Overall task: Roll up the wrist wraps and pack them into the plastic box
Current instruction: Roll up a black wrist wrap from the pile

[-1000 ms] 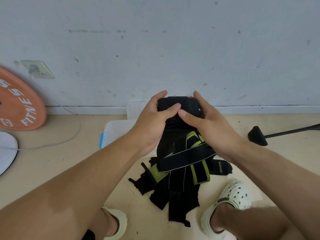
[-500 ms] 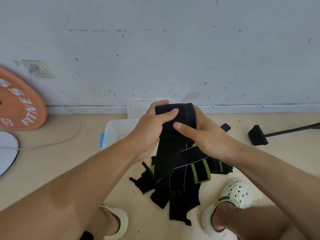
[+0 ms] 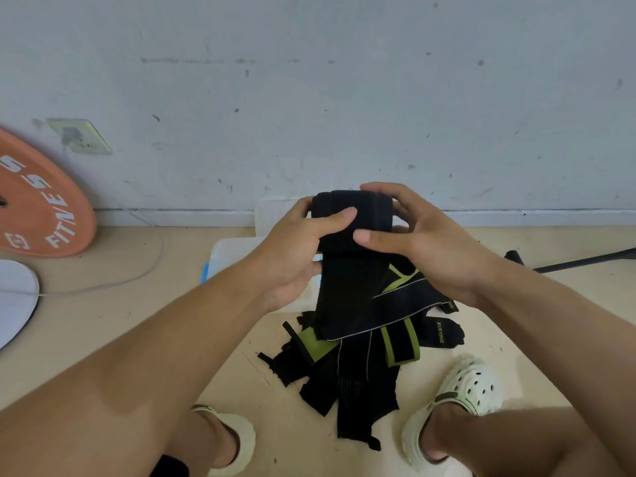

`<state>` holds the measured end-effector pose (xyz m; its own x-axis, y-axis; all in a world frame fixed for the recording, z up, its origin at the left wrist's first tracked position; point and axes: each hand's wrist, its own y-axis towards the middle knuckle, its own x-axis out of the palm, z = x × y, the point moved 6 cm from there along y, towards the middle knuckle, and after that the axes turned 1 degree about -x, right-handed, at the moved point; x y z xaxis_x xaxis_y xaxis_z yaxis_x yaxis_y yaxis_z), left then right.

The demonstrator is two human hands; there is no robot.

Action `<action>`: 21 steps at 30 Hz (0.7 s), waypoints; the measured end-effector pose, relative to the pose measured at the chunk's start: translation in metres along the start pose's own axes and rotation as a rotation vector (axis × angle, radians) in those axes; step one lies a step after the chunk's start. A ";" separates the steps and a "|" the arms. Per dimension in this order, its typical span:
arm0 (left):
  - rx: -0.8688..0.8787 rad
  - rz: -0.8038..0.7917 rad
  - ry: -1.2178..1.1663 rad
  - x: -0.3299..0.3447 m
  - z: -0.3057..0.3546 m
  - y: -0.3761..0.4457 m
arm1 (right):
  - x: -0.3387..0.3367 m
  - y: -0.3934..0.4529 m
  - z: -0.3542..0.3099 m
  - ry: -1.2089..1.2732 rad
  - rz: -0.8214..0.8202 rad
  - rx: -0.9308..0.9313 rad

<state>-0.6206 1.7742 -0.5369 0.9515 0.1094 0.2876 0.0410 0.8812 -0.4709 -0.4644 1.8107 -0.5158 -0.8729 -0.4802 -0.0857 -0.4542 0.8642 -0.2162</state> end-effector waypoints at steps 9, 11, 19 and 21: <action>0.103 -0.060 0.055 0.002 0.004 0.002 | 0.002 -0.002 0.003 0.140 -0.018 0.151; 0.095 -0.059 0.026 0.002 0.005 0.002 | -0.001 -0.003 -0.002 0.201 -0.016 0.120; -0.016 -0.153 0.145 0.003 0.000 0.002 | -0.014 0.000 -0.003 0.168 0.013 -0.009; -0.009 -0.169 0.224 0.001 0.002 0.002 | -0.018 0.000 -0.007 -0.006 -0.070 -0.035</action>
<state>-0.6200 1.7770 -0.5352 0.9745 -0.1442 0.1720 0.2069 0.8740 -0.4396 -0.4499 1.8202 -0.5072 -0.8377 -0.5406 -0.0775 -0.5203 0.8332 -0.1874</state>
